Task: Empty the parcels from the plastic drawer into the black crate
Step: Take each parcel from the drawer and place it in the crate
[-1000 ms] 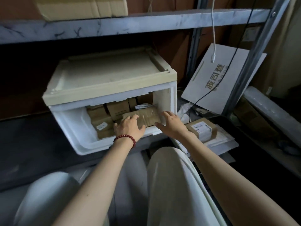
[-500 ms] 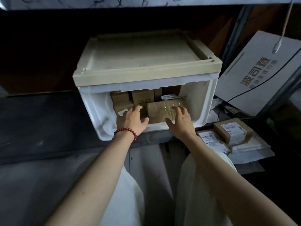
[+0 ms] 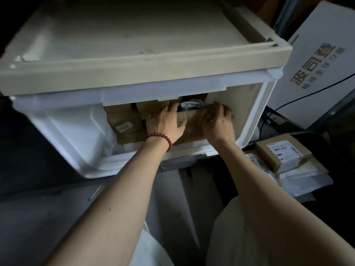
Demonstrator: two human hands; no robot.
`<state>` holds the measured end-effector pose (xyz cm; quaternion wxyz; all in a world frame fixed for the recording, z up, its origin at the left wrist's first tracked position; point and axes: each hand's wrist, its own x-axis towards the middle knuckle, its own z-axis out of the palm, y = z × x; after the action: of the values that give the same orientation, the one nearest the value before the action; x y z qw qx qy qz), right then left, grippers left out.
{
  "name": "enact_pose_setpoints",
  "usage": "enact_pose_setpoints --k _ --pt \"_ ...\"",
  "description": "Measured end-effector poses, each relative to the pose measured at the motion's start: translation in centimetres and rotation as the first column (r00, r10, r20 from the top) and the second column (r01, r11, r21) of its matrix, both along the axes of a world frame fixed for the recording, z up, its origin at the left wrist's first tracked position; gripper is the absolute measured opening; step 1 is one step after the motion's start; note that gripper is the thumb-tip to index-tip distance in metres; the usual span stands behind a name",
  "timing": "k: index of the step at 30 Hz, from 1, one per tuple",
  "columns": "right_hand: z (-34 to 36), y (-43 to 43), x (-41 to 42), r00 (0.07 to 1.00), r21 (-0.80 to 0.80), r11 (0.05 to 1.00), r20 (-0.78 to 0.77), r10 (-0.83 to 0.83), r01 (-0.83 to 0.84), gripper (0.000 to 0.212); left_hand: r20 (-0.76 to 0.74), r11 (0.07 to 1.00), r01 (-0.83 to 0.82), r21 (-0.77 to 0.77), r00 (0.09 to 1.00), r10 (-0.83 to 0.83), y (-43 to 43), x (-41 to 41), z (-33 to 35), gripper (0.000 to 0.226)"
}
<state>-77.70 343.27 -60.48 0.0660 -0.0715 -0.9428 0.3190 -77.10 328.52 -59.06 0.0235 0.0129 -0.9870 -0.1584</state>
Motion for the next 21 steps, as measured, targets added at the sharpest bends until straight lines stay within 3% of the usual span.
enact_pose_setpoints --k 9,15,21 --pt "-1.6 -0.3 -3.6 1.0 -0.127 0.992 -0.004 0.022 -0.022 0.065 -0.001 0.99 -0.066 0.121 0.998 0.067 1.4 -3.8 -2.3 0.059" --pt "-2.3 -0.2 -5.1 0.999 -0.133 0.991 0.039 0.0 0.005 0.054 -0.054 0.992 -0.075 0.106 0.995 0.081 2.9 -5.3 -3.1 0.052" --pt "-1.3 0.1 -4.8 0.996 -0.109 0.993 -0.084 0.034 -0.044 0.046 -0.061 0.981 -0.113 0.159 0.99 0.124 3.0 -5.0 -2.9 0.051"
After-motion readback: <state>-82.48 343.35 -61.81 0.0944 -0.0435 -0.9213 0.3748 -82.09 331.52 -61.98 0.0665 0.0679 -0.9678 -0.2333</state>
